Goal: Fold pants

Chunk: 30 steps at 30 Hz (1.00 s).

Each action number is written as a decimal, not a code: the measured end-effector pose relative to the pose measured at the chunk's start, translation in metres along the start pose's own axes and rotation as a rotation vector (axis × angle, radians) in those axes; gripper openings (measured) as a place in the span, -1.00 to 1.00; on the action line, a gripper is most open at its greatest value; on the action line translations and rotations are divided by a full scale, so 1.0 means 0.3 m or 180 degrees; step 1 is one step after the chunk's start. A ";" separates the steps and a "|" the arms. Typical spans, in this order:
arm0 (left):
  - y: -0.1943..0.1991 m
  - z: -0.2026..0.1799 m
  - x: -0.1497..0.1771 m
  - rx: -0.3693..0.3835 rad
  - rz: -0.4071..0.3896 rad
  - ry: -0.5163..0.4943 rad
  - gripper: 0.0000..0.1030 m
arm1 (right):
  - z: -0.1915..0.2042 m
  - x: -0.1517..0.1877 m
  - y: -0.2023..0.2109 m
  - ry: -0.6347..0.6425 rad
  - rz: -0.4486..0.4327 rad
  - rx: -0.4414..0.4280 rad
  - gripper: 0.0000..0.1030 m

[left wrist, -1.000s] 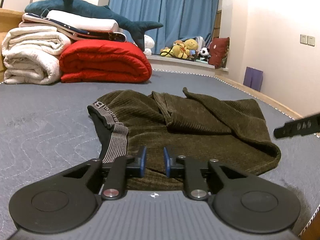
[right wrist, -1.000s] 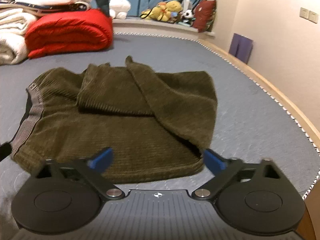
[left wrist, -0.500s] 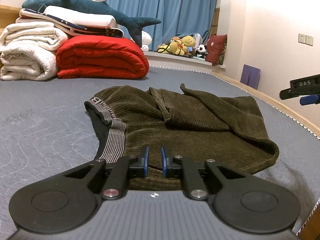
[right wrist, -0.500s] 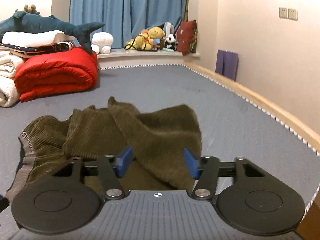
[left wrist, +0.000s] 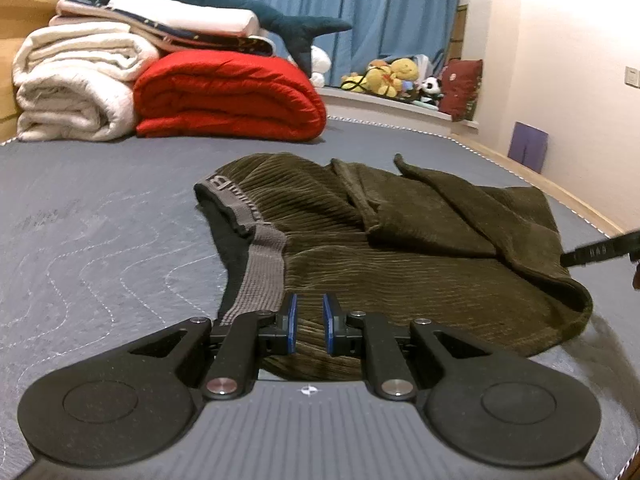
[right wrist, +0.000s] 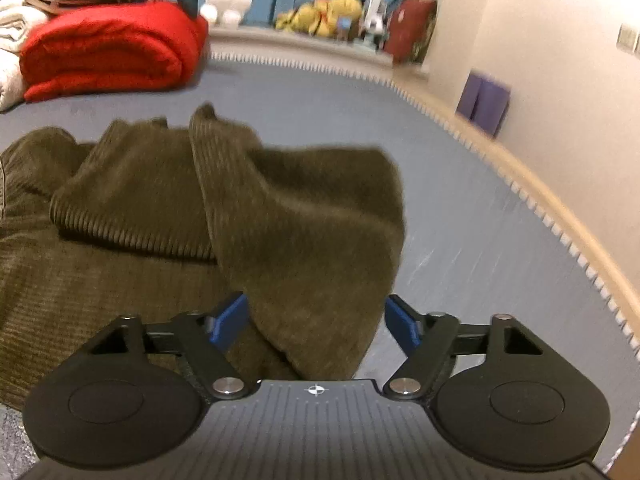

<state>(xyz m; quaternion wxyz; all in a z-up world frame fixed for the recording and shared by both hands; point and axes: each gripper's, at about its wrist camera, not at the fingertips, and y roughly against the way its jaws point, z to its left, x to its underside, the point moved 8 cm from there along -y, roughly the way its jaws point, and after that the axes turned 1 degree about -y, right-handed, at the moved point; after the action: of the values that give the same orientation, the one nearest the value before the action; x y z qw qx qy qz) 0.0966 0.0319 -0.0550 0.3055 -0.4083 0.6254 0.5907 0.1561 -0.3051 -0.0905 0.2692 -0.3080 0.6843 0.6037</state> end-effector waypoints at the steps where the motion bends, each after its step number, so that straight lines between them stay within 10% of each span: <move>1: -0.008 0.014 0.000 -0.0020 0.0027 0.0036 -0.68 | 0.014 0.004 -0.011 0.0050 0.0021 -0.0019 0.37; 11: -0.160 0.244 0.000 -0.0004 0.0401 0.0912 0.13 | 0.060 0.056 -0.135 0.0712 0.0187 0.0155 0.42; 17: -0.236 0.309 0.021 0.0048 0.0558 0.1105 0.24 | -0.002 0.099 -0.177 0.0651 0.0285 0.0201 0.43; 23: -0.330 0.302 -0.003 0.0226 0.0412 0.1042 0.26 | -0.106 0.096 -0.174 0.0166 0.0359 0.0220 -0.64; 30: -0.421 0.237 -0.033 0.0572 0.0460 0.0872 0.30 | -0.253 0.087 -0.165 -0.1042 0.0462 -0.0038 -0.67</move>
<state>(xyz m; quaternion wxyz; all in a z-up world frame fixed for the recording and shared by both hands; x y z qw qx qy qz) 0.2043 0.1077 -0.1164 0.2095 -0.4100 0.7391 0.4917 0.1760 -0.3871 -0.1329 0.3309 -0.1570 0.6482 0.6677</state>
